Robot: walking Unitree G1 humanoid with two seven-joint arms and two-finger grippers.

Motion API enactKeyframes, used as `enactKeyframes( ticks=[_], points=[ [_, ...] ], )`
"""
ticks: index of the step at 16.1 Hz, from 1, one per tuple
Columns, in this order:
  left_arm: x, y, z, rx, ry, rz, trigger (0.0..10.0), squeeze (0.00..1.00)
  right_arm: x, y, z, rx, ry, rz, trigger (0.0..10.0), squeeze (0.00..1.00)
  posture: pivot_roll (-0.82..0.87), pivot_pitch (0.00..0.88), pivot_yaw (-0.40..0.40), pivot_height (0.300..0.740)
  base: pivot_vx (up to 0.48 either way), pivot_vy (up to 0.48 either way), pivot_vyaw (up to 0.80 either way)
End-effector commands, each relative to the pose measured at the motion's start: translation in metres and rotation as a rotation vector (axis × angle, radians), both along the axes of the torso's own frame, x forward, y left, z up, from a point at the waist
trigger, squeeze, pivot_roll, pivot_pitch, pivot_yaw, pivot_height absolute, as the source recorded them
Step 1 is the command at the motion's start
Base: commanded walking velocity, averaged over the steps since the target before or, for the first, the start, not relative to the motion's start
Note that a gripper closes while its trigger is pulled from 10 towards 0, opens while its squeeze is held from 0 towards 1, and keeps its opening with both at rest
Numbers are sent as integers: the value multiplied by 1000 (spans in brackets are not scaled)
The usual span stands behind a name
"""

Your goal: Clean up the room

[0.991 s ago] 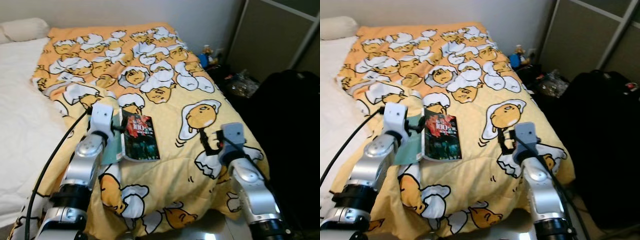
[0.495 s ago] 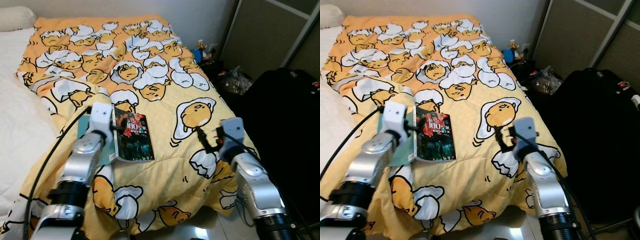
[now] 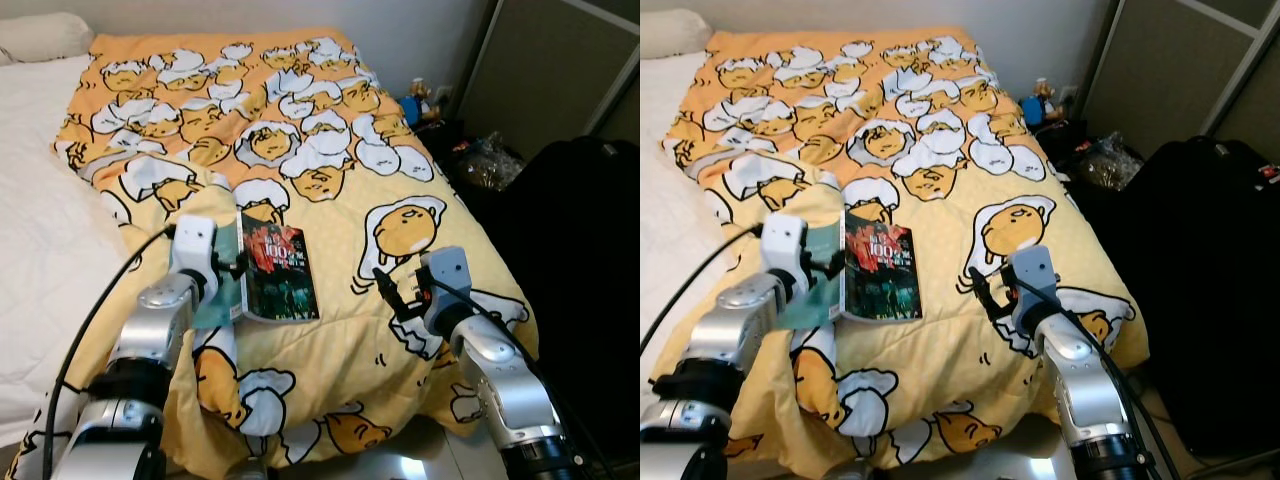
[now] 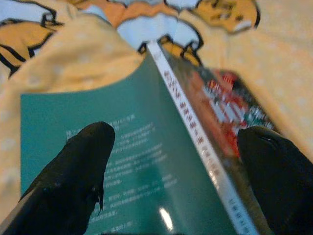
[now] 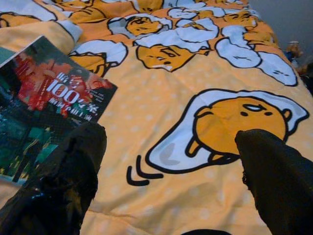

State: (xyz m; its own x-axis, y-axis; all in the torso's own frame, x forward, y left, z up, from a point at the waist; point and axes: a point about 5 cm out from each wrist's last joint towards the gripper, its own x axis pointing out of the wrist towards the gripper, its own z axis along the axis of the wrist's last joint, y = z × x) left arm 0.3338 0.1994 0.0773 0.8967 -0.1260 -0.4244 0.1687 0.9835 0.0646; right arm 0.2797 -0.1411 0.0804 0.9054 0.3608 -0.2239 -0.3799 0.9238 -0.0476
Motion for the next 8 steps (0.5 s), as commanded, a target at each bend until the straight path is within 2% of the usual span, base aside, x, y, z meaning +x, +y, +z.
enactKeyframes(
  ticks=[1,3,5,7,8],
  points=[
    [7,2,4,28,-1,-5,10000,0,0,2,4,3,-1,27,10000,0,33,0,40,740,0,0,0],
    [13,-2,1,38,31,-30,10000,0,-2,2,4,-1,7,46,10000,0,29,0,46,740,0,0,0],
    [15,-9,-3,13,57,-52,10000,0,-6,3,2,-2,14,53,10000,0,13,0,68,740,0,0,0],
    [15,-18,-15,15,152,-54,10000,0,-13,3,-1,1,31,66,10000,0,-10,0,96,740,0,0,0],
    [14,-17,-19,40,176,-37,10000,0,-15,4,-1,9,38,79,10000,0,-17,0,103,740,0,0,0]
  ],
)
